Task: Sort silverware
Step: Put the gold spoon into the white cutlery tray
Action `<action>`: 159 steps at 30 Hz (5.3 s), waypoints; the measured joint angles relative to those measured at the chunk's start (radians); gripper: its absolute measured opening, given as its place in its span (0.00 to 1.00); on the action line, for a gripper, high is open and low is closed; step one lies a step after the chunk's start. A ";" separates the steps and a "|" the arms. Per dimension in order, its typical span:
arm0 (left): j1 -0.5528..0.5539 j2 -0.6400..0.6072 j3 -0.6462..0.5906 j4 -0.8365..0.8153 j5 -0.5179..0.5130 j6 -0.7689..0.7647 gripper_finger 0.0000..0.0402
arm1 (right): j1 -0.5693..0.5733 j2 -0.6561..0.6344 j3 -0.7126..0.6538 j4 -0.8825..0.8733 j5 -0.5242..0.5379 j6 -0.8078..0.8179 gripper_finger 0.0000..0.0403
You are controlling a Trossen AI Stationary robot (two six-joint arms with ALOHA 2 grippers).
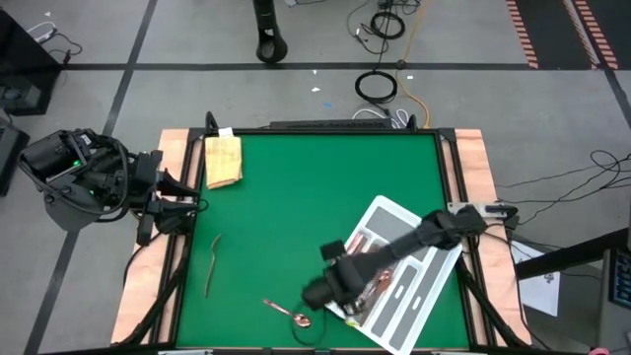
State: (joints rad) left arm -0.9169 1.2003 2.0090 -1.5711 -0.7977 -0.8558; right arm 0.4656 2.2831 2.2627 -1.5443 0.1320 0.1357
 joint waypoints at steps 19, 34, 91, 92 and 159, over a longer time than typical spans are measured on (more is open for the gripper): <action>0.000 -0.009 0.000 0.000 -0.075 0.006 0.36 | 0.156 -0.331 -0.670 0.140 -0.030 0.170 0.00; 0.000 -0.012 0.000 0.000 -0.162 0.006 0.36 | 0.210 -0.323 -0.700 0.260 0.023 -0.029 0.00; 0.228 0.590 -0.528 0.808 0.681 0.536 0.36 | 0.192 -0.447 -0.291 -0.027 0.234 0.467 0.36; 0.240 0.603 -0.528 0.811 0.706 0.553 0.36 | 0.196 -0.447 -0.291 -0.027 0.233 0.475 0.36; 0.517 0.453 -0.806 1.532 0.893 0.333 0.00 | 0.545 -0.484 -0.293 -0.027 0.434 1.196 0.33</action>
State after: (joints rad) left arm -0.3997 1.6536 1.2034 -0.0393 0.0954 -0.5224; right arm 1.0101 1.7995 1.9701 -1.5714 0.5657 1.3320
